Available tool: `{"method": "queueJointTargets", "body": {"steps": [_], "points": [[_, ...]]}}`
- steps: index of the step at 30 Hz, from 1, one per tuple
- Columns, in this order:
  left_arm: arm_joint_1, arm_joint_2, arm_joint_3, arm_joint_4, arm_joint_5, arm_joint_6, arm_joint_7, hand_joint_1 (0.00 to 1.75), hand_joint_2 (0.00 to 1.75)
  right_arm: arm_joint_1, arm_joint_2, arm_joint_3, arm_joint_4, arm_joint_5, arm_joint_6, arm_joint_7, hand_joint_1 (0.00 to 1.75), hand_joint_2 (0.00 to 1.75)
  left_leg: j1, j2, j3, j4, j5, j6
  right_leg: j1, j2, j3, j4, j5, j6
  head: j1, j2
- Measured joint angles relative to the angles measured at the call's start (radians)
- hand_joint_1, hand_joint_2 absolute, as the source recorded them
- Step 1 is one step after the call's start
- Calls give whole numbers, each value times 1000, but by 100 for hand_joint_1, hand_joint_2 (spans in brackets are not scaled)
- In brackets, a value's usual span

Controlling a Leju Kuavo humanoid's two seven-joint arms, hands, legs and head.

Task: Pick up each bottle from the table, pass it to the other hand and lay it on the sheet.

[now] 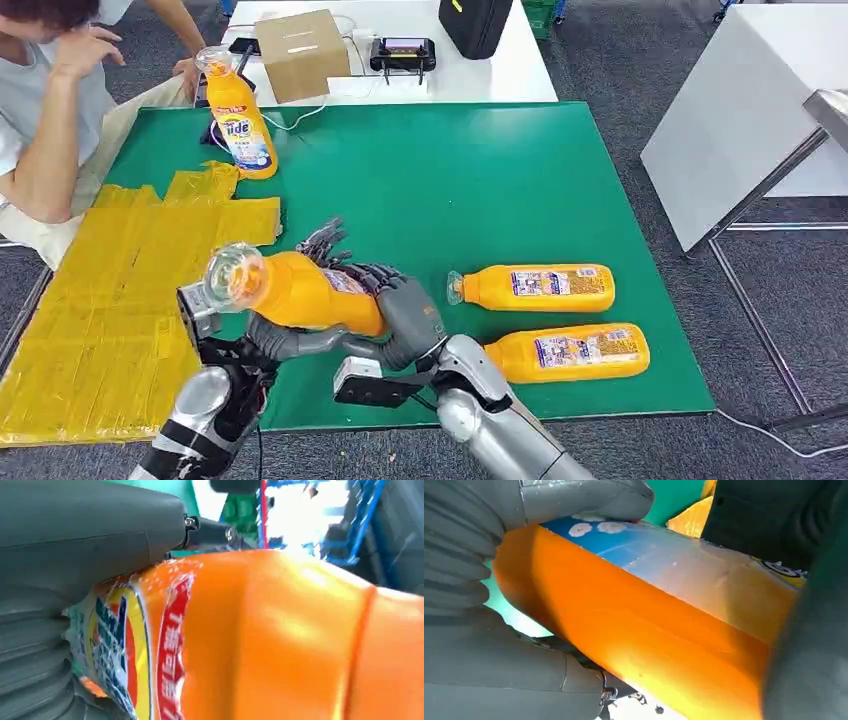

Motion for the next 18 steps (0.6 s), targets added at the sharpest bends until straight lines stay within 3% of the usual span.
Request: {"method": "queueJointTargets", "body": {"steps": [16,17,18], "points": [[34,-34,28,-58,-2,79,-39,175,175,-25,12,14,29,-8,-8,-2,175,175,0,0,0,0,0,0,0,0,0,0,0,0,0,0],[34,-35,28,-58,-3,83,-42,175,175,-25,13,14,29,-10,-11,-2,164,175,0,0,0,0,0,0,0,0,0,0,0,0,0,0],[34,-35,28,-58,-2,84,-43,175,175,-25,13,14,29,-11,-11,-2,37,175,0,0,0,0,0,0,0,0,0,0,0,0,0,0]]}}
